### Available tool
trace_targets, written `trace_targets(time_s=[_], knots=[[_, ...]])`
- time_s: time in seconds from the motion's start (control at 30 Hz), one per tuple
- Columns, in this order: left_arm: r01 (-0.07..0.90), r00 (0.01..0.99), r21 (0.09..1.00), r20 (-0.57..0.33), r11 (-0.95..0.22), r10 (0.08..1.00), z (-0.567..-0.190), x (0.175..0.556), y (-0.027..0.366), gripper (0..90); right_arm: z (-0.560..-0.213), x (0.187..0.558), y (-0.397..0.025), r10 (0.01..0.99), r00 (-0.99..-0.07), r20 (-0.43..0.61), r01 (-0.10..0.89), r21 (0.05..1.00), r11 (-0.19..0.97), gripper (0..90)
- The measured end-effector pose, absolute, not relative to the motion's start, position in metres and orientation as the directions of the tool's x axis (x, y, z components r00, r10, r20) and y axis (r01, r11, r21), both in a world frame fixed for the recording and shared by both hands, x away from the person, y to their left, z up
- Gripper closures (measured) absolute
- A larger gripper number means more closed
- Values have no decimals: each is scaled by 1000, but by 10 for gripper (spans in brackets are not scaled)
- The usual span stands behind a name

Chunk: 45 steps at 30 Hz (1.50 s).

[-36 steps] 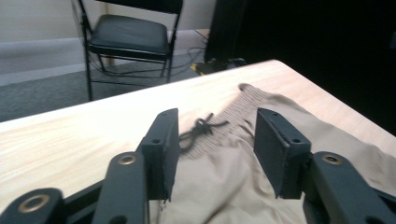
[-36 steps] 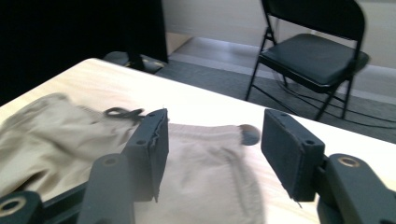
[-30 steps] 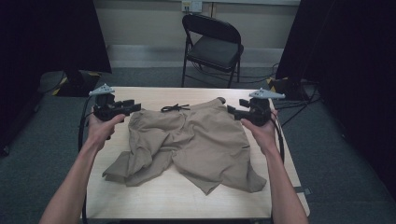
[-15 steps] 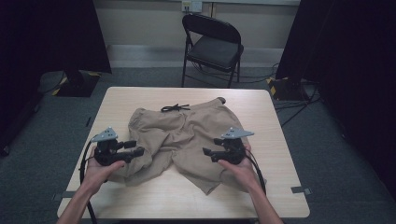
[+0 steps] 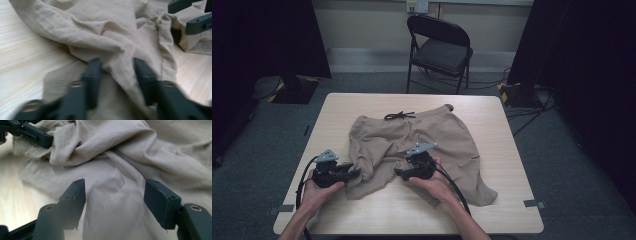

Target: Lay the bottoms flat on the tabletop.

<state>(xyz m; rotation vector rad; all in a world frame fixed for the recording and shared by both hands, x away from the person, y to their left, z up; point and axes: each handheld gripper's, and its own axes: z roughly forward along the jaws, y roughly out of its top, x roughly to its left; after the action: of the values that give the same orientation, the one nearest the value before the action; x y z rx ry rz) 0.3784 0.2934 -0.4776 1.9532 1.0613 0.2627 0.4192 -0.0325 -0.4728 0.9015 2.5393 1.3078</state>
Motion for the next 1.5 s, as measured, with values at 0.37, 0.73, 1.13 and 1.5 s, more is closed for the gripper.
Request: trace_targets(time_s=[0.37,0.73,1.13,1.5], knots=[[517,596,851,-280,-93,753,-443,384,324,884,-477,422,-34,576,-801,164,448,802,394,873],[566,563,820,-311,-83,765,-449,406,329,886,-469,390,-107,595,-796,112,443,778,446,880],[594,514,802,-322,-60,795,-469,428,316,527,-448,386,-85,558,-818,138,401,832,383,520],[548,542,829,-255,-107,800,-447,380,329,388,-481,361,7,367,-907,207,381,773,506,448]])
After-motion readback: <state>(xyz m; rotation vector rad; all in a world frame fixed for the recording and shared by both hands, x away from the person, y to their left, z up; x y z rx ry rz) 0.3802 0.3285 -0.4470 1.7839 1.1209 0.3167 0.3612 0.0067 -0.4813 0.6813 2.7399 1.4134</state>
